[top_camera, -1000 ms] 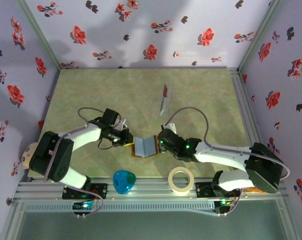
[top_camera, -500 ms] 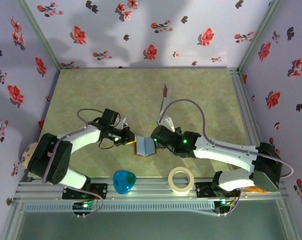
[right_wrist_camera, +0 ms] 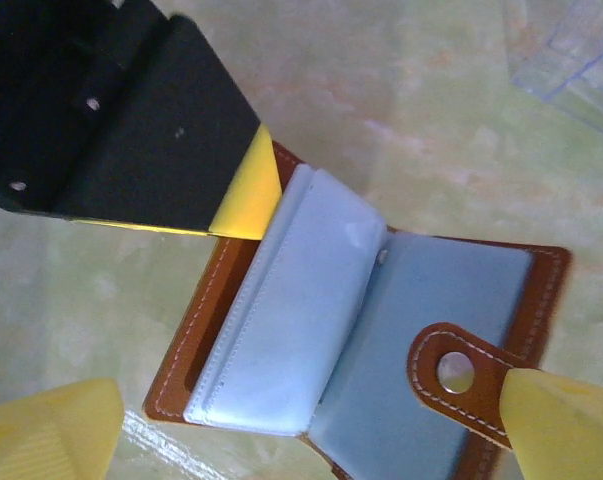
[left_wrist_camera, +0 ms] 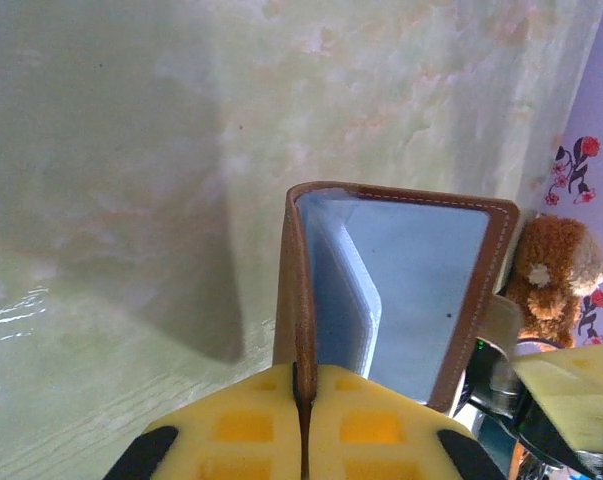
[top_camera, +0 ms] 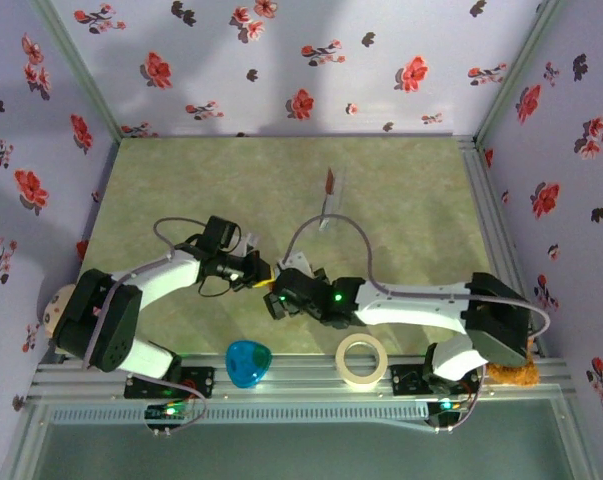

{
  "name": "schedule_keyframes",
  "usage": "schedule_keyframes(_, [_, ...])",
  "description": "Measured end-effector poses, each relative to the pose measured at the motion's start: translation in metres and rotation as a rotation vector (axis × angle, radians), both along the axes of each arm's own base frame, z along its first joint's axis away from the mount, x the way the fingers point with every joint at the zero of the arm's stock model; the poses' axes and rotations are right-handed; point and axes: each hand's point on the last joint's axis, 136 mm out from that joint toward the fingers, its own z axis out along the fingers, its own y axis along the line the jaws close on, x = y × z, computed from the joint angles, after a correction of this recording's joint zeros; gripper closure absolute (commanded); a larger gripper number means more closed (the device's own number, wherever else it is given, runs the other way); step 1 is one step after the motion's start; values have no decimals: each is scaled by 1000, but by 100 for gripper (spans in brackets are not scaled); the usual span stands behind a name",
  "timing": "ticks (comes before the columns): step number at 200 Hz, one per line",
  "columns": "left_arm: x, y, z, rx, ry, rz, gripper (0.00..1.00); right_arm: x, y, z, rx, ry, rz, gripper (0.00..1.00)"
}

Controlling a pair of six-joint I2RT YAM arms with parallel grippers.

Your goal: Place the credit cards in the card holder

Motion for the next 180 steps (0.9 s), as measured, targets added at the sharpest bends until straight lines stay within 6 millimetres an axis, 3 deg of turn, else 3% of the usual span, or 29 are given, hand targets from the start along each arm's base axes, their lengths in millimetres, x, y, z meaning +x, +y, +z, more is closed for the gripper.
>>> schedule_keyframes(39, [0, -2, 2, -11, 18, 18, 100, 7, -8, -27, -121, -31, -71, 1])
schedule_keyframes(146, [-9, 3, 4, 15, -4, -42, 100, 20, -56, -29, -144, -57, -225, 1])
schedule_keyframes(180, [-8, 5, 1, 37, -9, -46, 100, 29, -82, -36, -188, -20, -313, 1])
